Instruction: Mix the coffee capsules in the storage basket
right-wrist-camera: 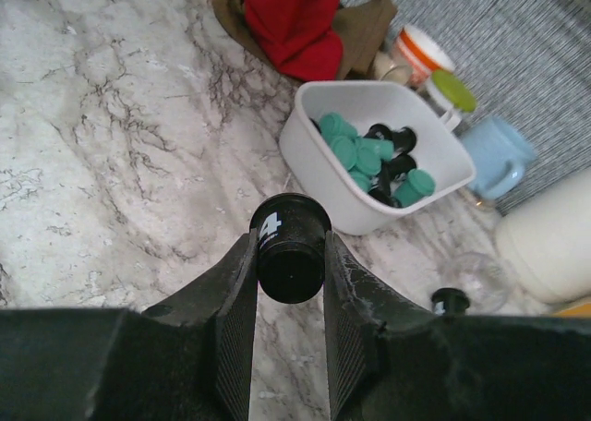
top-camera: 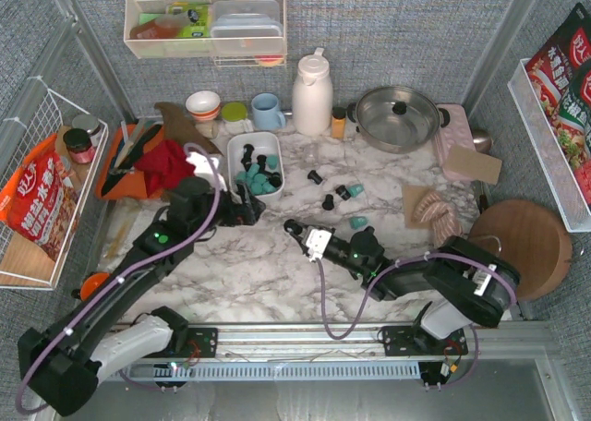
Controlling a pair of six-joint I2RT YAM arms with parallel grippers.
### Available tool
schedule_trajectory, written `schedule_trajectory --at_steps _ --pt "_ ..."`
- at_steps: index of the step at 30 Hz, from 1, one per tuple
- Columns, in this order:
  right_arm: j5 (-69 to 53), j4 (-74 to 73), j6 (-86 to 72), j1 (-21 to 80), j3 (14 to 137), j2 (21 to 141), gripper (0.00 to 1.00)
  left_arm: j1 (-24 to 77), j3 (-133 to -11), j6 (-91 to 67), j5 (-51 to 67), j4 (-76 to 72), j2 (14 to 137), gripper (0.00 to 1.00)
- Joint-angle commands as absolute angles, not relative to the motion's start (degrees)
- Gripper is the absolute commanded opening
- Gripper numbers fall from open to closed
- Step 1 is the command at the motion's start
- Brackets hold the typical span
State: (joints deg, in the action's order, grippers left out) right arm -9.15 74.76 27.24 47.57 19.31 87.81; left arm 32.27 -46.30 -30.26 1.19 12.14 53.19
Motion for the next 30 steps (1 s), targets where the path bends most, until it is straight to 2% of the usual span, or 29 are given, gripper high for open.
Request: schedule_trajectory --at_steps 1,6,13,30 --pt "-8.67 80.05 33.51 48.25 17.58 84.47 0.0 36.52 -46.93 -31.05 0.85 10.88 57.06 0.98" --pt "-7.68 79.99 35.03 48.25 16.78 82.21 0.0 40.36 -43.33 -29.64 3.59 3.3 56.9 0.92" --pt "-7.67 78.95 35.75 48.25 16.56 81.11 0.0 44.53 -38.13 -27.89 6.88 -8.92 55.65 0.89" --pt "-9.79 76.0 35.42 48.16 16.54 78.52 0.0 47.58 -39.05 -24.78 7.73 -14.96 63.41 0.88"
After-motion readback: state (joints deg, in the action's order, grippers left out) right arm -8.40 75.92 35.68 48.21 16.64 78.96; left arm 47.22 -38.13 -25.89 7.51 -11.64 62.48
